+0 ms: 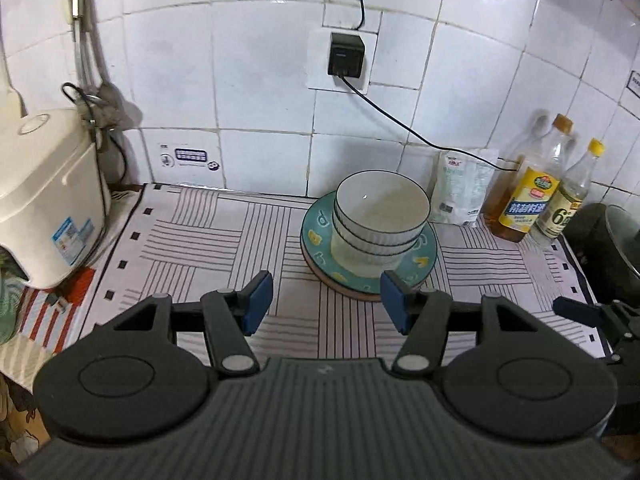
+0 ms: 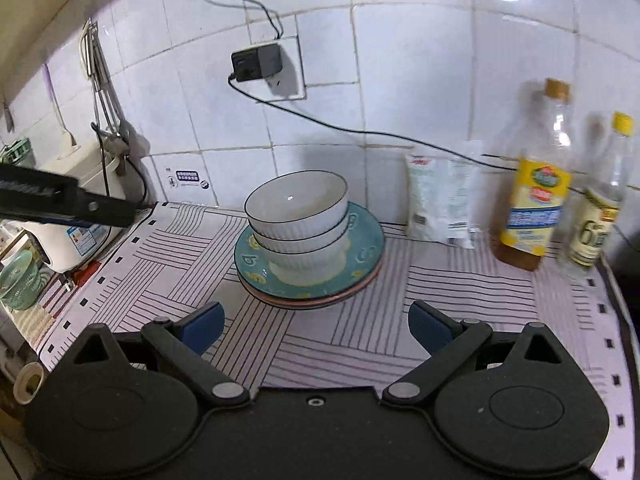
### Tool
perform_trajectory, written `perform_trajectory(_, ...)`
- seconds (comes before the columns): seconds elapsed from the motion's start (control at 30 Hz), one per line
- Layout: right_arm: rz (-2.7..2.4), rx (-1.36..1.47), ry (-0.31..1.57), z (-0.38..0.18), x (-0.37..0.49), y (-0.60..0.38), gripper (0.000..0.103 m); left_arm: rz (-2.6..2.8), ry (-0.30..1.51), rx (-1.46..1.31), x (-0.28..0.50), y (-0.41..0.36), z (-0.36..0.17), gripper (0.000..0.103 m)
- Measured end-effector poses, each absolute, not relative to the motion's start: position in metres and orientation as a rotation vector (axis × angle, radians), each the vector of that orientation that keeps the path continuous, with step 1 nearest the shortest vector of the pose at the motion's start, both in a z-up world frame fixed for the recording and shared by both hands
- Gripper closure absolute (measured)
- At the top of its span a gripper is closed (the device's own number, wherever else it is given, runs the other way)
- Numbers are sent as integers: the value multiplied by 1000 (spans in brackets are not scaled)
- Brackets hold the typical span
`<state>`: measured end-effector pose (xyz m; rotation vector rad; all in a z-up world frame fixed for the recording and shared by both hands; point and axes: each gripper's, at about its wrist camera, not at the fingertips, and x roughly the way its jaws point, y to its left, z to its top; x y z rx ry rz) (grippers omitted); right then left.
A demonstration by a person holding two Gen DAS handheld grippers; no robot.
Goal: Organize plates and bowls
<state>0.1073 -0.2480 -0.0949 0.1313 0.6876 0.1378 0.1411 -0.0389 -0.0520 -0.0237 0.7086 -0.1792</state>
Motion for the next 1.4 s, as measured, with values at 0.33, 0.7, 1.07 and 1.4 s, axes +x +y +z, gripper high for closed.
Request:
perform_trajectory(0.33,67,127,667,-57,47,-244,3,-196,682,-34,77,-25,-32,32)
perform_trajectory(0.7,-45,147,670,-36,6,-250,3,-201,643,17,31,-25,-29,23)
perform_trajectory(1.07,-46,149,676,-33,-20,-235,2,-164,611,62,-1,-14,-28,6)
perform_trajectory(1.4,-91,140,670,-37,-32,-223,0,-136,593,92,-10,-8,-39,0)
